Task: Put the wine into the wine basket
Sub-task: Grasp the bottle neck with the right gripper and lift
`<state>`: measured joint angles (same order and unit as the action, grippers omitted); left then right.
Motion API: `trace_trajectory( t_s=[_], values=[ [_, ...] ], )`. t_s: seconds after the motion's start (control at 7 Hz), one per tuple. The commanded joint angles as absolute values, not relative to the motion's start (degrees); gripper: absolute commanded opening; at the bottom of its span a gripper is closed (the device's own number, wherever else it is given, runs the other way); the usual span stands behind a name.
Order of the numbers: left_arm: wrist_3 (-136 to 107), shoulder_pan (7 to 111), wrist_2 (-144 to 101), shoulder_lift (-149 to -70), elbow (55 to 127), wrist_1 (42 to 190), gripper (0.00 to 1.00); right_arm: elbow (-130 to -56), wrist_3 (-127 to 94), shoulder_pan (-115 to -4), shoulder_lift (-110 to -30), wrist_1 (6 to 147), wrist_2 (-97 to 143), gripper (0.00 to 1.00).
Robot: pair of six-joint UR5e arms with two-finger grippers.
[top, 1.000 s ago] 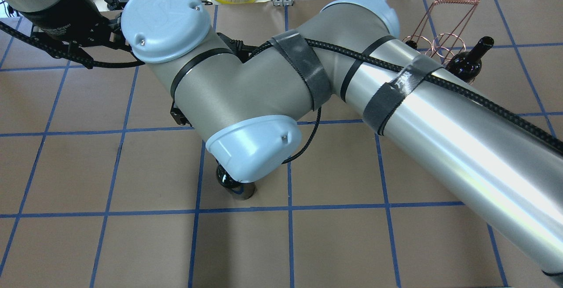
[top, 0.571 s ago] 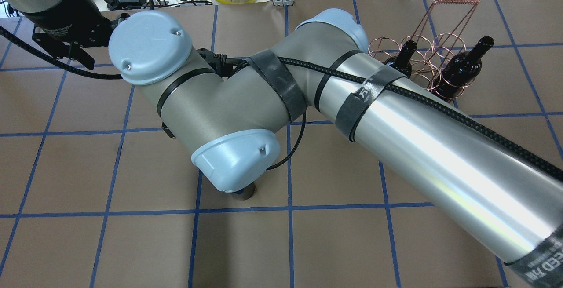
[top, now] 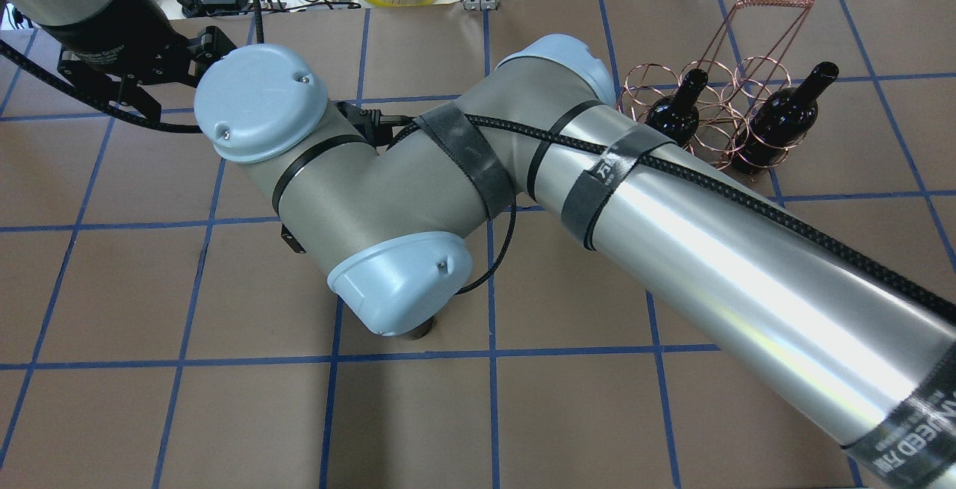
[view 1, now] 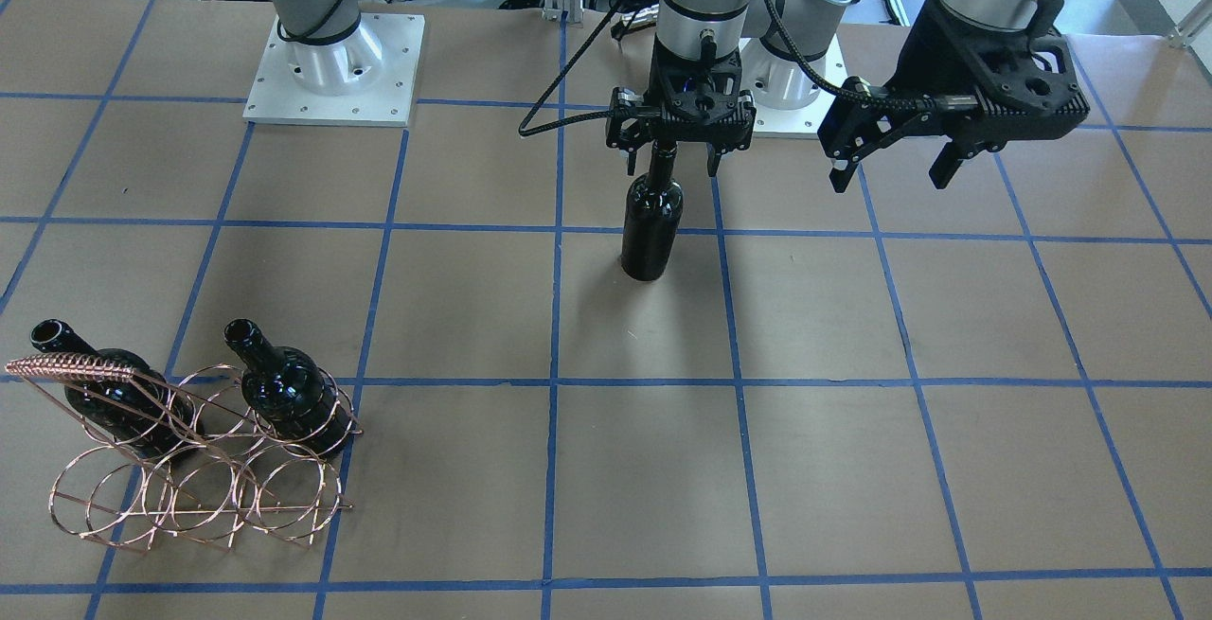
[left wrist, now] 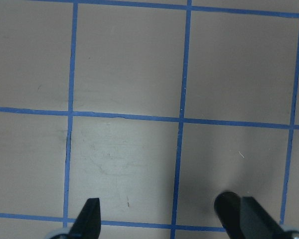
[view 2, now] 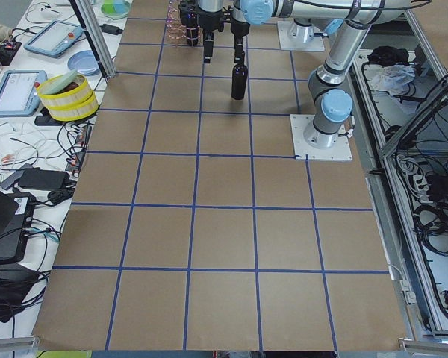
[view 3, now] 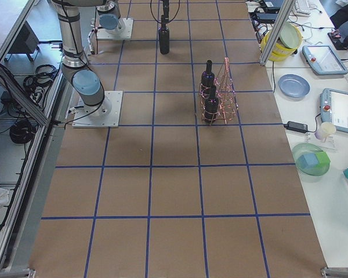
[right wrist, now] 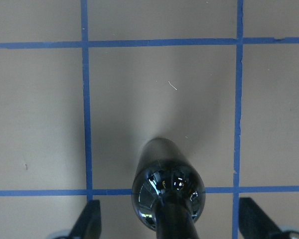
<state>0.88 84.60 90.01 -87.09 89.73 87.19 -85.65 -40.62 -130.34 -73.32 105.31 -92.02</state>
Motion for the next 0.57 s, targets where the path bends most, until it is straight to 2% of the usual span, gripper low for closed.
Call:
trace_trajectory(
  t_s=[0.0,0.29,0.43],
  values=[
    [0.9,84.6,90.0,-87.1,89.7,87.2,1.00,-86.2,-40.5,-130.3,-73.4,104.9,-91.6,0.91],
    [0.9,84.6,90.0,-87.1,89.8,87.3,1.00,-86.3,-40.5,-130.3,-73.4,104.6,-91.4,0.79],
    [0.9,84.6,89.9,-87.1,89.8,87.2,1.00,-86.3,-40.6,-130.3,-73.4,104.3,-91.1,0.79]
  ],
)
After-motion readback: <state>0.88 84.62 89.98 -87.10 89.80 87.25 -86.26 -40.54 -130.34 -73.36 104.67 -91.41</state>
